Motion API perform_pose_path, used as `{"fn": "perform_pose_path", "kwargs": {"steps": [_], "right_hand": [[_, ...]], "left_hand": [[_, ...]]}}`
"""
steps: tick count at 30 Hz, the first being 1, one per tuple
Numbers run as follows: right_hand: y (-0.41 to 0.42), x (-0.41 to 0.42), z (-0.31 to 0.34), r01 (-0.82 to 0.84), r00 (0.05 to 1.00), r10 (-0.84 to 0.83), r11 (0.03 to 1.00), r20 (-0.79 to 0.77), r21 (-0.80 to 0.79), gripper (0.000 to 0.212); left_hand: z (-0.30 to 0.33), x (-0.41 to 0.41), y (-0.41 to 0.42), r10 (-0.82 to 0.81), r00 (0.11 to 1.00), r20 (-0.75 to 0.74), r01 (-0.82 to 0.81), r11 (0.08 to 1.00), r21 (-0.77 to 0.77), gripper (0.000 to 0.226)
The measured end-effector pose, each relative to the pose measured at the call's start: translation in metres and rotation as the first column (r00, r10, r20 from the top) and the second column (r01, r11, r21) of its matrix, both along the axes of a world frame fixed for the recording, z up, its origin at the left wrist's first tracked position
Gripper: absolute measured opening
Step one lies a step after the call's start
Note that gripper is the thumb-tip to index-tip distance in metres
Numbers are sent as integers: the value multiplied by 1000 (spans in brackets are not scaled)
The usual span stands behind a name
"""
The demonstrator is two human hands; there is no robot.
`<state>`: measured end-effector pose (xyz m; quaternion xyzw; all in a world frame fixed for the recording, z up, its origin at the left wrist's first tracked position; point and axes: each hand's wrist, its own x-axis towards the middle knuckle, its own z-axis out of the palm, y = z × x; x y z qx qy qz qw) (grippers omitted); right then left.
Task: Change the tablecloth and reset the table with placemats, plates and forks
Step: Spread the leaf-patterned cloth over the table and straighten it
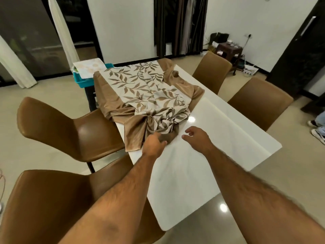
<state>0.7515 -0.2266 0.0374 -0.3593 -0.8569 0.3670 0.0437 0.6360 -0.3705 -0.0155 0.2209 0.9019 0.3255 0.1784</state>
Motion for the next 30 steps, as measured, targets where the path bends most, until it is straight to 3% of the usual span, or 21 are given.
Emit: {"fn": "perform_pose_path", "kwargs": {"steps": [5, 10, 14, 16, 19, 21, 24, 26, 28, 30], "right_hand": [[36, -34, -15, -106, 991, 108, 994, 77, -28, 39], [92, -70, -49, -204, 972, 210, 977, 108, -67, 37], [153, -105, -76, -271, 956, 282, 954, 76, -127, 25], [183, -120, -86, -300, 947, 315, 935, 56, -188, 20], [211, -133, -103, -301, 940, 336, 900, 63, -314, 19], [222, -133, -113, -232, 951, 297, 871, 87, -433, 15], [223, -132, -122, -72, 959, 228, 772, 169, -632, 29], [220, -133, -126, 58, 965, 159, 642, 207, -765, 41], [216, -136, -127, 121, 981, 78, 456, 175, -882, 50], [214, -145, -123, 92, 995, -3, 377, 98, -922, 46]], "left_hand": [[-32, -18, 7, 88, 995, 42, -84, 993, -84, 30], [-96, -37, 33, 337, 925, 177, -344, 939, 9, 80], [-94, -42, 88, 484, 838, 252, -496, 868, -18, 96], [-94, -45, 119, 516, 816, 259, -521, 852, -55, 81], [-83, -49, 155, 521, 827, 213, -509, 854, -110, 37], [-74, -44, 173, 539, 812, 225, -544, 838, -45, 30], [-45, -31, 189, 489, 824, 287, -531, 843, 87, 15], [-24, -23, 192, 392, 849, 353, -463, 875, 142, 11], [-4, -14, 189, 252, 853, 457, -369, 911, 186, 15], [13, -8, 180, 135, 832, 538, -255, 954, 156, 22]]}}
